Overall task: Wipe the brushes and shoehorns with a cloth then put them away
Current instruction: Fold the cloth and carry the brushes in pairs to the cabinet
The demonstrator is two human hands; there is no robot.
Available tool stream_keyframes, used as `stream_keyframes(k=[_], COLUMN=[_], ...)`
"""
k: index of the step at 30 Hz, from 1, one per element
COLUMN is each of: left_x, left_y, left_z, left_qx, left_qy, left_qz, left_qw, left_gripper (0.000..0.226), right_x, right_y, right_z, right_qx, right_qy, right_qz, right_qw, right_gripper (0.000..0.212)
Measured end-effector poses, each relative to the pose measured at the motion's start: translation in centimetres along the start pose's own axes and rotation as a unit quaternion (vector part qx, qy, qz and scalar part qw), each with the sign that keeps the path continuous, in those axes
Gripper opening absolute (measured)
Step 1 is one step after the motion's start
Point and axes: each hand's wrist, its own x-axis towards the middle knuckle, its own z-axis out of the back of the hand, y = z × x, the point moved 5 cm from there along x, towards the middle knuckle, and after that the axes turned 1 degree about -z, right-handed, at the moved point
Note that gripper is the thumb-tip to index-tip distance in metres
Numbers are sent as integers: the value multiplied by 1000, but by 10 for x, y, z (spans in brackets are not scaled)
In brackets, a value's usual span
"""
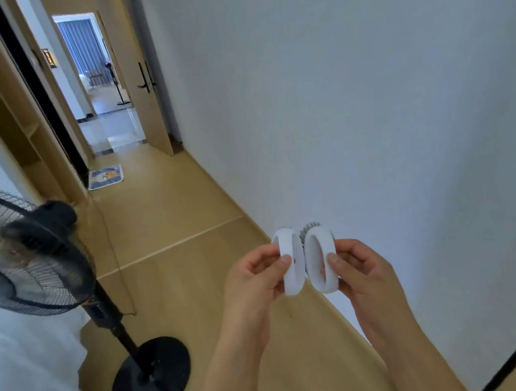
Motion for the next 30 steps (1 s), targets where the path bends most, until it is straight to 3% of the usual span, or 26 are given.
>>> stream_keyframes(k=[18,30], left_x=[373,569], left_y=[-44,-55], left_z=[88,167], left_qx=[-14,22], left_qy=[-18,-123], left_qz=[-23,-62], left_qw=[999,990], left_gripper=[22,22], right_x=[356,578], right_y=[-55,-121], right_z=[-147,-253], right_qx=[-26,-47], right_qy=[38,160], right_qz=[0,10], right_qw=[999,986], right_gripper=[20,25])
